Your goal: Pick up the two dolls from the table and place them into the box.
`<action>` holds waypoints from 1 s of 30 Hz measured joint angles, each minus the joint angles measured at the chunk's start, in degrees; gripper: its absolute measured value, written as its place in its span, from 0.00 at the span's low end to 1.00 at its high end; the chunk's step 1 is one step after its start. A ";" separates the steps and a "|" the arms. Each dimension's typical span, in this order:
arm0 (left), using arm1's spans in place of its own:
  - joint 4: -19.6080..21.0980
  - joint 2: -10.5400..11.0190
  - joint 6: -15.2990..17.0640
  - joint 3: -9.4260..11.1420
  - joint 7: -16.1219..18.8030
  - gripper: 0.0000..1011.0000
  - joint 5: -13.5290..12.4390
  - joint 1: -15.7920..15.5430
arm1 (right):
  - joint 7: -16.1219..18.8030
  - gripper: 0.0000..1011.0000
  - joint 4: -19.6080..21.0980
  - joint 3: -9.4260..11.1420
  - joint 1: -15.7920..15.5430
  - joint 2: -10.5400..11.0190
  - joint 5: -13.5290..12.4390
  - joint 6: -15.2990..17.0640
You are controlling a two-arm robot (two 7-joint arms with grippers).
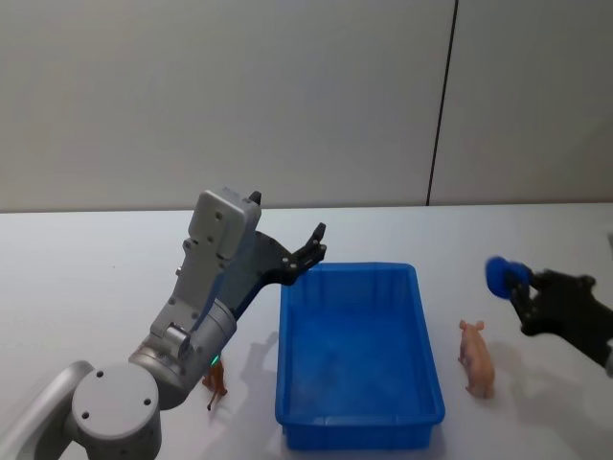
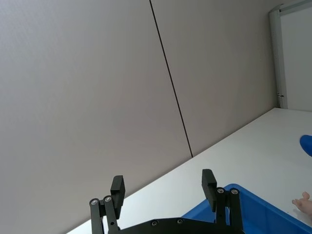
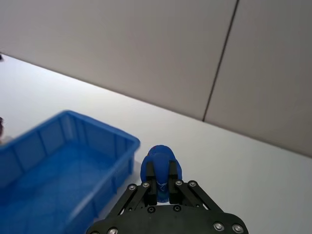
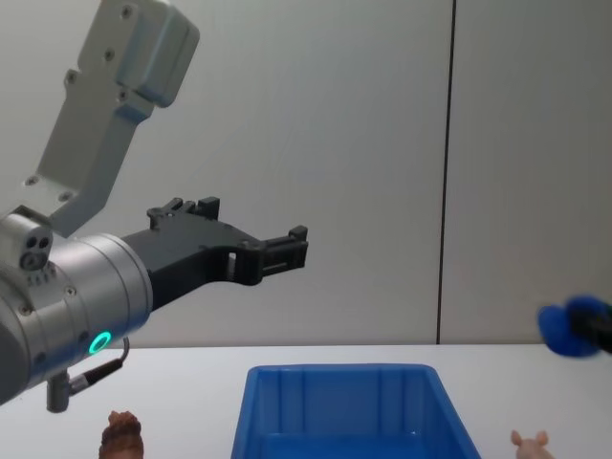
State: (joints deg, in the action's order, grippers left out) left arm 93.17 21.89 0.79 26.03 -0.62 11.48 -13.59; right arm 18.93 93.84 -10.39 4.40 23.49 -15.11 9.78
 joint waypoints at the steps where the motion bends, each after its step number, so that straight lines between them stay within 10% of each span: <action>1: 0.00 0.00 0.00 0.00 0.00 0.99 0.00 0.00 | 0.35 0.12 0.11 -0.12 0.39 -0.19 0.01 0.10; 30: 0.00 0.00 0.00 0.00 0.00 0.99 0.00 0.00 | 10.59 0.09 -6.33 -6.72 8.23 -7.46 4.29 5.30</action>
State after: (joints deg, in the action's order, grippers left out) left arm 93.17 21.89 0.79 26.02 -0.62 11.48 -13.59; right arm 29.52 87.52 -17.11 12.63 16.03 -10.82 15.08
